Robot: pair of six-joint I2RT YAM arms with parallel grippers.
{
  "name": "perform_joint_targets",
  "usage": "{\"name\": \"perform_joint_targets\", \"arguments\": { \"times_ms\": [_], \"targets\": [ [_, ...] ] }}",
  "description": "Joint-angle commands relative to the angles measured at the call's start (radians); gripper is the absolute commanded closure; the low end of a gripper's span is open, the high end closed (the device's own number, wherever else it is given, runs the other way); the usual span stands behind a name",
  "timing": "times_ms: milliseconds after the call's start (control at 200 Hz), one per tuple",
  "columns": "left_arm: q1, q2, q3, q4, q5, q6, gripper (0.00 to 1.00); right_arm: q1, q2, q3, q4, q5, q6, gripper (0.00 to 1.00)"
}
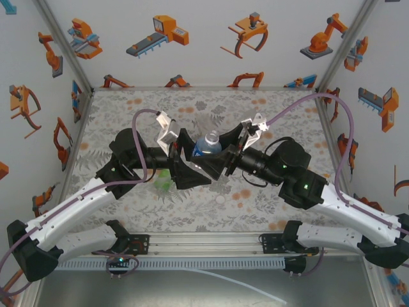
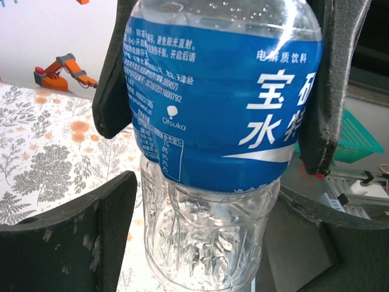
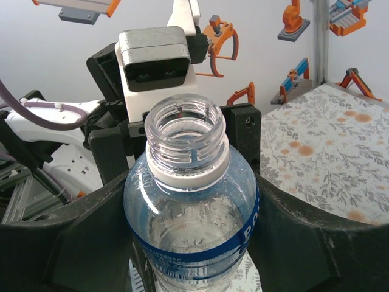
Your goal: Screw on the bottle caps
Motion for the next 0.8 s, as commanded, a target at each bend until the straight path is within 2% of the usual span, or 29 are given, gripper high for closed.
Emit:
{"name": "perform_joint_targets", "arguments": {
  "times_ms": [0, 135, 290, 461, 646, 796],
  "targets": [
    [-0.007, -0.023, 0.036, 0.021, 0.002, -0.009, 0.28, 0.002, -0.019, 0.015, 0.063, -0.045, -0.007, 0.69],
    [-0.007, -0.023, 0.038, 0.006, 0.005, -0.011, 0.31, 0.001, -0.019, 0.012, 0.071, -0.062, -0.01, 0.7],
    [-0.007, -0.016, 0.045, 0.023, 0.011, -0.031, 0.26, 0.001, -0.019, 0.006, 0.073, -0.057, -0.015, 0.71],
    [-0.01, 0.004, 0.065, 0.027, 0.04, -0.046, 0.26, 0.001, -0.02, 0.004, 0.07, -0.04, -0.017, 0.72],
    [-0.017, 0.015, 0.069, 0.025, 0.047, -0.047, 0.31, 0.0, -0.023, 0.003, 0.067, -0.029, -0.016, 0.72],
    [-0.02, 0.027, 0.073, 0.023, 0.054, -0.046, 0.41, 0.0, -0.024, 0.004, 0.067, -0.024, -0.017, 0.72]
  ]
}}
